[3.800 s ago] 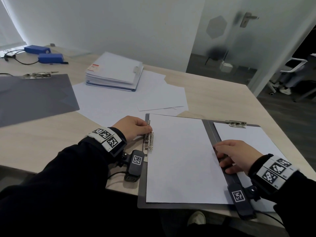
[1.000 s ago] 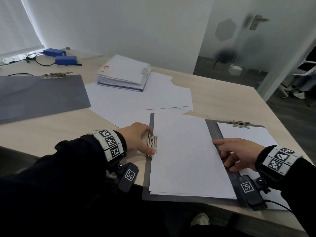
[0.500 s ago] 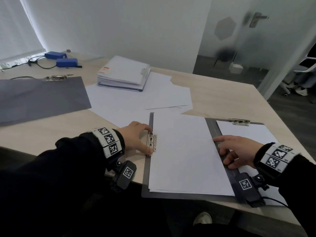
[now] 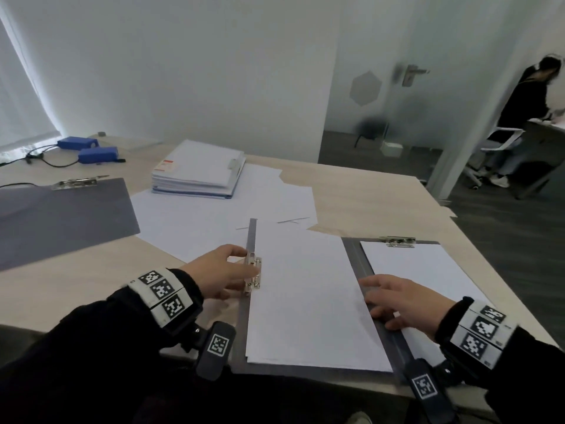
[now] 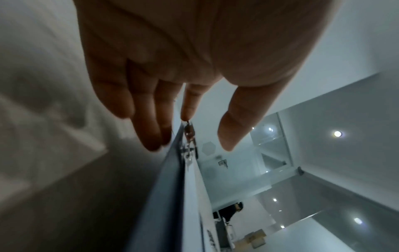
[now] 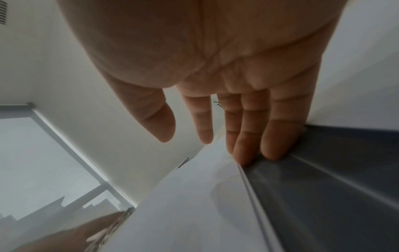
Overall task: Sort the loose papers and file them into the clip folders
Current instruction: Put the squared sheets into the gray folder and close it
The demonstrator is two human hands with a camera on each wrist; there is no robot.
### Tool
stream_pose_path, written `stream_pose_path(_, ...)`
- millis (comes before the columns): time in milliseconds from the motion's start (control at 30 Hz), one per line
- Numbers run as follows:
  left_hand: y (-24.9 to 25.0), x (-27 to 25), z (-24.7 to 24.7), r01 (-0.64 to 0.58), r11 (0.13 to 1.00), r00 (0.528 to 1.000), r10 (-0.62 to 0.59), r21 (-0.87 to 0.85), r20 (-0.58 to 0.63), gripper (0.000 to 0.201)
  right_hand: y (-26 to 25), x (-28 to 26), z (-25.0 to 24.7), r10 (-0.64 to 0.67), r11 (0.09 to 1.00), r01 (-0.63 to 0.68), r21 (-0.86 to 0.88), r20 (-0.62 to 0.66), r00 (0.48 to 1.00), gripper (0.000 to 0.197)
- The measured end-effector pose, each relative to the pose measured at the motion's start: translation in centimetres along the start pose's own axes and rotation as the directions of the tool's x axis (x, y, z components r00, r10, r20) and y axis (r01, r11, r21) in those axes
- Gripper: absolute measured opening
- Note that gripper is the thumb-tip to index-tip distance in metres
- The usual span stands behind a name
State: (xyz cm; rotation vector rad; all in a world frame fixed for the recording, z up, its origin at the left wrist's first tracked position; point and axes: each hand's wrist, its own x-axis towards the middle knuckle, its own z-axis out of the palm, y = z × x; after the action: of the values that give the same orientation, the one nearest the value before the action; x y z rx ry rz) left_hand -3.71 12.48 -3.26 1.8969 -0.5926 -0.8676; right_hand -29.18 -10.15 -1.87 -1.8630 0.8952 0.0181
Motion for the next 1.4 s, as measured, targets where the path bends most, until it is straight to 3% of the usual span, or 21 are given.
stream_pose_path(200, 4.5, -2.0, 0.7, -0.24, 0.947, 0.969, 0.246, -0.214, 0.003, 0.059, 0.1, -1.9, -0.7, -0.112, 0.988, 0.111, -0.106, -0.002, 0.994, 0.024)
stream_pose_path(333, 8.1, -2.9, 3.2, -0.339, 0.882, 0.931, 0.364, -0.328, 0.016, 0.072, -0.3, -3.4, -0.9, -0.127, 0.99, 0.126, 0.066, 0.006, 0.992, 0.027)
stream_pose_path(433, 10.2, -3.0, 6.0, -0.369, 0.842, 0.905, 0.421, -0.393, 0.053, 0.06, 0.1, -4.0, -1.6, -0.128, 0.969, 0.125, 0.212, 0.0, 0.992, 0.049)
stream_pose_path(567, 12.6, -2.8, 10.8, -0.493, 0.811, 0.817, 0.556, -0.315, 0.152, 0.037, 1.3, -4.6, -3.4, -0.146, 0.854, 0.136, 0.502, -0.019, 0.989, 0.093)
stream_pose_path(700, 13.6, -1.8, 16.3, -0.65, 0.76, 0.717, 0.627, -0.034, 0.305, 0.038, 2.2, -6.5, -6.1, -0.106, 0.668, 0.173, 0.723, -0.138, 0.985, 0.081)
stream_pose_path(833, 12.5, 0.0, 20.9, -0.623, 0.757, 0.756, 0.518, 0.198, 0.4, 0.04, 4.7, -8.3, -9.6, -0.08, 0.49, 0.337, 0.804, -0.344, 0.936, 0.084)
stream_pose_path(933, 11.6, 0.8, 23.1, -0.471, 0.834, 0.856, 0.354, 0.287, 0.378, 0.05, 7.5, -8.7, -11.8, 0.086, 0.42, 0.386, 0.821, -0.46, 0.884, 0.067)
stream_pose_path(1067, 9.3, 3.1, 25.0, -0.228, 0.927, 0.954, 0.151, 0.297, 0.26, 0.075, 11.5, -8.3, -13.8, 0.288, 0.591, 0.332, 0.735, -0.577, 0.764, 0.019)
stream_pose_path(1200, 7.9, 4.8, 26.3, -0.161, 0.948, 0.972, 0.104, 0.273, 0.212, 0.094, 14.6, -8.2, -14.9, 0.373, 0.729, 0.202, 0.655, -0.626, 0.685, 0.018)
stream_pose_path(1267, 7.9, 4.6, 26.6, -0.141, 0.961, 0.976, 0.094, 0.238, 0.196, 0.099, 15.6, -7.8, -15.0, 0.353, 0.791, 0.155, 0.591, -0.649, 0.674, 0.02)
stream_pose_path(1400, 7.5, 4.6, 27.0, -0.103, 0.994, 0.985, 0.095, 0.045, 0.144, 0.09, 16.2, -7.8, -14.0, 0.189, 0.97, -0.033, 0.242, -0.656, 0.731, 0.027)
